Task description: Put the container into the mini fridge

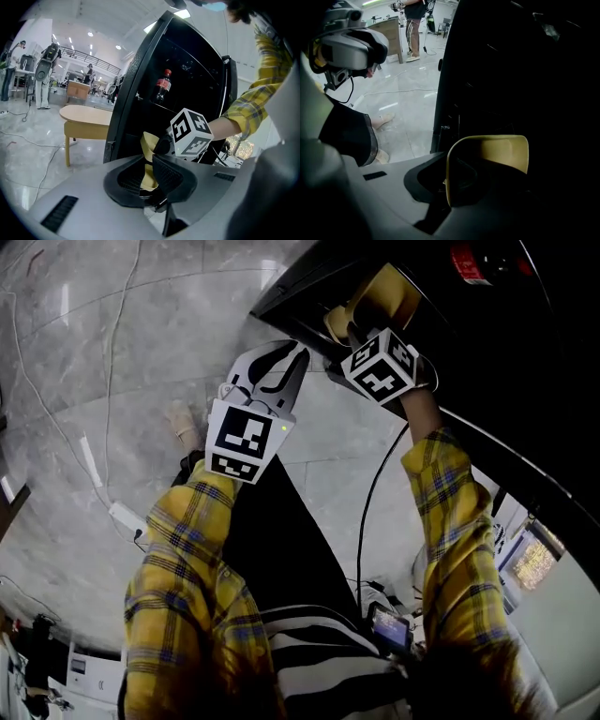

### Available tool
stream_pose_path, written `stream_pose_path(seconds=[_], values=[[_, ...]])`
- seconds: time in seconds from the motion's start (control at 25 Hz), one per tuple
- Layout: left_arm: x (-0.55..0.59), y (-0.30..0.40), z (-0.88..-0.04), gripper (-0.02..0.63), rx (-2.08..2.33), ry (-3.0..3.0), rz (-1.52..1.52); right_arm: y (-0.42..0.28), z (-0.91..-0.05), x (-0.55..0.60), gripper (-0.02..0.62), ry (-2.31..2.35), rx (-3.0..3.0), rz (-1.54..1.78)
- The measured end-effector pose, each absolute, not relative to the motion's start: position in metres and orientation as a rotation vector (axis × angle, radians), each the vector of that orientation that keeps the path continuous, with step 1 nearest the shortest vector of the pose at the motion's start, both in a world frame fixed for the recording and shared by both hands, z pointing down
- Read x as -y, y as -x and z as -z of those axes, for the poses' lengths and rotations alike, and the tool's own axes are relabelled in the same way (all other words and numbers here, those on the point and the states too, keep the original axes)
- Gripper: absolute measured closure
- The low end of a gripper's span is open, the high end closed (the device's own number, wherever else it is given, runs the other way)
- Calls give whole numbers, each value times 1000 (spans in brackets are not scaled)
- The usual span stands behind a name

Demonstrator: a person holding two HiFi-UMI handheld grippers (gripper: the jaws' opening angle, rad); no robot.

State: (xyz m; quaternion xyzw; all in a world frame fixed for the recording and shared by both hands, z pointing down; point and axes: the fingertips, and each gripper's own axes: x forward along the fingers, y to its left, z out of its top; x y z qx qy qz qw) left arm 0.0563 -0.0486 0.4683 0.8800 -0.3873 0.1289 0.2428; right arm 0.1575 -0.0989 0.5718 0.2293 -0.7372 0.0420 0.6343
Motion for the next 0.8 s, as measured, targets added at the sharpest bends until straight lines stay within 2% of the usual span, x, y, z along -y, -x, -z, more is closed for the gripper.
stream_pose_path(seconds=[0.68, 0.8], values=[[68, -76, -477, 543, 1074, -2400, -332, -157, -569, 126, 563, -680, 1754, -22], [62, -76, -473, 543, 1069, -2402, -332, -156, -559, 123, 534, -737, 1770, -15]])
